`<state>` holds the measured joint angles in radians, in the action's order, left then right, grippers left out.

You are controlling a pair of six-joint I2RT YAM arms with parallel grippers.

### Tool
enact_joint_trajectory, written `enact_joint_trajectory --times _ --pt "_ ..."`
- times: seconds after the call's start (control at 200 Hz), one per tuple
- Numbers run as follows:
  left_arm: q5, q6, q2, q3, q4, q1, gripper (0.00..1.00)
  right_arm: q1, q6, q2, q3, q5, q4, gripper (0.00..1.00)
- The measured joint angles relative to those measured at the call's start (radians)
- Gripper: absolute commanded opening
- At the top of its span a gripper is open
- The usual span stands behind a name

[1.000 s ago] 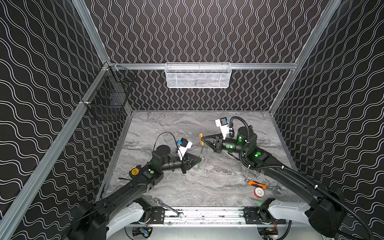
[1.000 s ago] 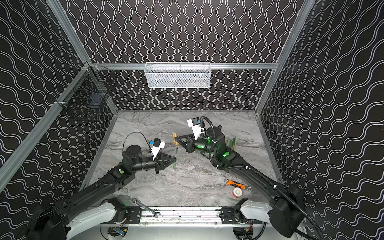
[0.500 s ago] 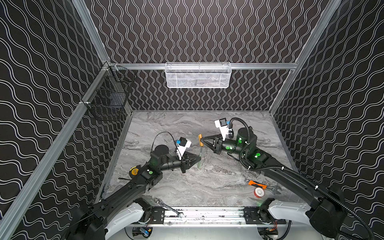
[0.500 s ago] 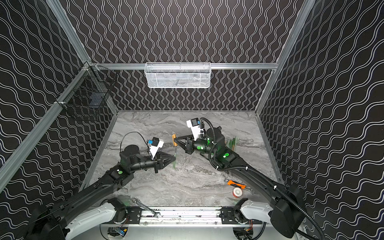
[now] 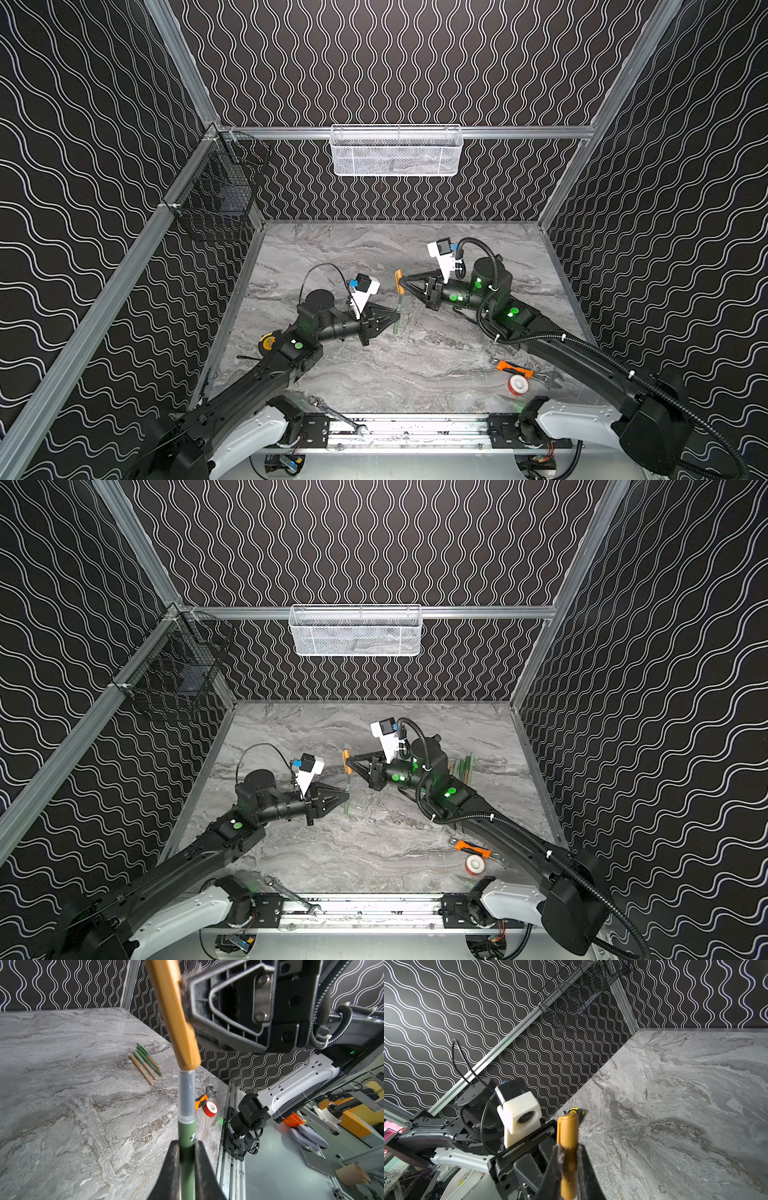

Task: Insert the pens into the pen caps
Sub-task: 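Push the tan cap down onto the green pen tip with the right gripper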

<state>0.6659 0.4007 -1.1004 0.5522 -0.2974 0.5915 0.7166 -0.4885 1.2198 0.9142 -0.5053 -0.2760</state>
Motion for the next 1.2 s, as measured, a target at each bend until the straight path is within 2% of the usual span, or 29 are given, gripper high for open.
enact_joint_trajectory --times 0.475,0.706,0.931,1.196 --pt "0.026 0.018 0.016 0.002 0.016 -0.023 0.13 0.021 -0.002 -0.007 -0.085 0.043 -0.172 0.12" --pt "0.038 0.018 0.019 0.006 0.021 -0.031 0.13 0.033 -0.056 -0.011 -0.134 0.071 -0.277 0.12" --pt "0.044 0.018 0.018 0.011 0.015 -0.034 0.13 0.059 -0.106 -0.012 -0.147 0.116 -0.320 0.12" --pt "0.047 0.018 0.018 0.013 0.022 -0.036 0.13 0.083 -0.106 -0.013 -0.161 0.167 -0.334 0.12"
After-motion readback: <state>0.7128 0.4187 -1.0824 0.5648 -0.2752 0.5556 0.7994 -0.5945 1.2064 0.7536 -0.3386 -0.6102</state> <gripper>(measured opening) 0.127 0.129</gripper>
